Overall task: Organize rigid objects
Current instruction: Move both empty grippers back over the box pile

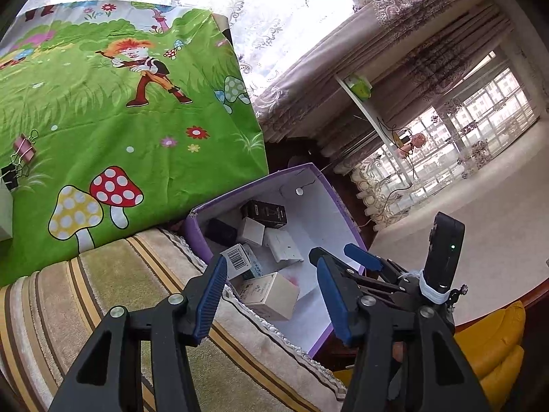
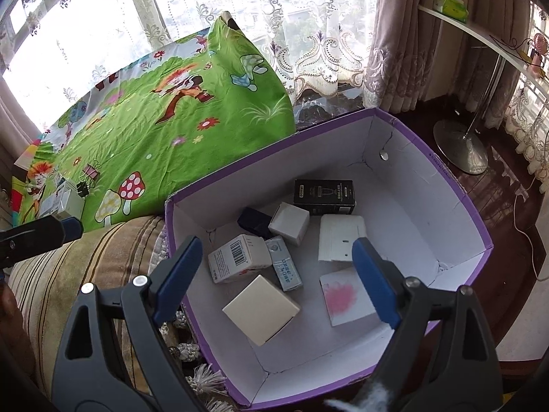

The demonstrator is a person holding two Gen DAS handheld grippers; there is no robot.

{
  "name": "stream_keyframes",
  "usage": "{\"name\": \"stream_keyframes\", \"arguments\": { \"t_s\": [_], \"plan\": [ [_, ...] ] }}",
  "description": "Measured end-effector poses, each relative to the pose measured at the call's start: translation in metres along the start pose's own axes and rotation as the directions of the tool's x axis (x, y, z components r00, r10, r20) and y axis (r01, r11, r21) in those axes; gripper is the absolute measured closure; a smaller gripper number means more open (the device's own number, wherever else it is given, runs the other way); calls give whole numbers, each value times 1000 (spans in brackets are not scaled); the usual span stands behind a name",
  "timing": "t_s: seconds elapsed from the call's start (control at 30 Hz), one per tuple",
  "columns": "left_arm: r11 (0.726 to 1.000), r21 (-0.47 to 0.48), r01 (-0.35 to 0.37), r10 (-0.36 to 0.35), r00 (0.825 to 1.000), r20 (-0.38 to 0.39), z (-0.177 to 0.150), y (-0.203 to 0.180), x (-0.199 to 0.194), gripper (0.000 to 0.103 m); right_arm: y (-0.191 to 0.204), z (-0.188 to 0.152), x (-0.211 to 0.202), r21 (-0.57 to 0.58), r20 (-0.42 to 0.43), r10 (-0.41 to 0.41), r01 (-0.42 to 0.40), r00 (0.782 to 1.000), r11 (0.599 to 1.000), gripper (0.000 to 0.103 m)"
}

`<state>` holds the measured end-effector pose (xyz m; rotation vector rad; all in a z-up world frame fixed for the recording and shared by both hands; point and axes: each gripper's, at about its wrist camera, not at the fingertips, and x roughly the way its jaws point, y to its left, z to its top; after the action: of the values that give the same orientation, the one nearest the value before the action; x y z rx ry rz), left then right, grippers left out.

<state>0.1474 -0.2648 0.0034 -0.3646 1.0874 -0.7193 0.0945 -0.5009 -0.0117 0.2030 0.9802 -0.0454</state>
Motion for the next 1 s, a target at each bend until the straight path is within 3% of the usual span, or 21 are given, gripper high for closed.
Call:
{"name": "stream_keyframes", "arguments": {
  "t_s": [0.37, 0.6, 0.73, 0.83, 1.0],
  "plan": [
    [998, -41, -48, 51, 996, 76, 5, 27, -40, 47, 46, 17, -13, -84, 25, 40, -38, 999, 996, 10],
    [984, -106, -140, 154, 979, 135, 9, 66, -79, 43, 83, 22, -13, -155, 16, 74, -70, 997, 985, 10],
    [964, -137, -228, 247, 959, 137, 10, 91, -100, 43, 102, 23, -11, -185, 7, 91, -88, 996, 979, 10],
    [933, -161, -323, 343, 932, 115, 11, 114, -114, 43, 117, 24, -9, -211, -3, 102, -100, 995, 972, 10],
    [866, -197, -460, 481, 873, 75, 9, 154, -134, 43, 145, 24, -5, -264, -20, 122, -123, 992, 957, 10]
  ]
}}
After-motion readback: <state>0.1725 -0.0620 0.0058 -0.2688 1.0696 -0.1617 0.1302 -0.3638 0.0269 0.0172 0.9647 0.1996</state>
